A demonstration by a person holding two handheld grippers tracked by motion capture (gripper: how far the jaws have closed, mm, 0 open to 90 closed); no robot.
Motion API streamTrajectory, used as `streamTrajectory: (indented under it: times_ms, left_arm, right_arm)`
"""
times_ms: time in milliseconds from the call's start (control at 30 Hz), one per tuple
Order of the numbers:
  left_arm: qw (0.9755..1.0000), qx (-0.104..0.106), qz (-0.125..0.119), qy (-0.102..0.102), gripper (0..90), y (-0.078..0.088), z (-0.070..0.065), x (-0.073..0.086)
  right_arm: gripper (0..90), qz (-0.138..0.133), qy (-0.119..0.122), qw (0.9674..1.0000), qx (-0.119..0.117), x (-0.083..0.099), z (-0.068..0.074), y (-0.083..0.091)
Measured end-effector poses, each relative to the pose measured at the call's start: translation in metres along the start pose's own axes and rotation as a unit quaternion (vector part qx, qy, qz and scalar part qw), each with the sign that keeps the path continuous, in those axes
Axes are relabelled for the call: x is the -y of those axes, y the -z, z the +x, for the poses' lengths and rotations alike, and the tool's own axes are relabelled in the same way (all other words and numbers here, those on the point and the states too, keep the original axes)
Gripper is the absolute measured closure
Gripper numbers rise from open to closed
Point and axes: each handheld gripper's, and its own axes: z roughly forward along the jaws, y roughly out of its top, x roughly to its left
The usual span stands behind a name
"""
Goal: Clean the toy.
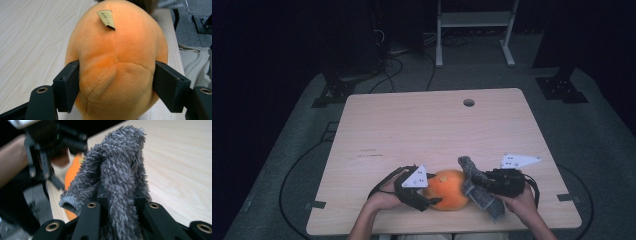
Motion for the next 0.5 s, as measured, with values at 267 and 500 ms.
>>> streamTrajectory:
  times_ms: [267, 500]
  left_arm:
    - [1.0, -0.008, -0.002, 0.006, 26.0, -0.001, 0.0, -0.002]
    - [0.9995, -0.019, -0.025, -0.008, 27.6, -0.012, -0.007, -0.012]
  right_arm:
    - [75.1, 0.054, -0.006, 0.9965, 0.064, 0.011, -0.015, 0.0]
    - [75.0, 0.008, 0.06, 0.9981, 0.01, -0.02, 0.025, -0.005]
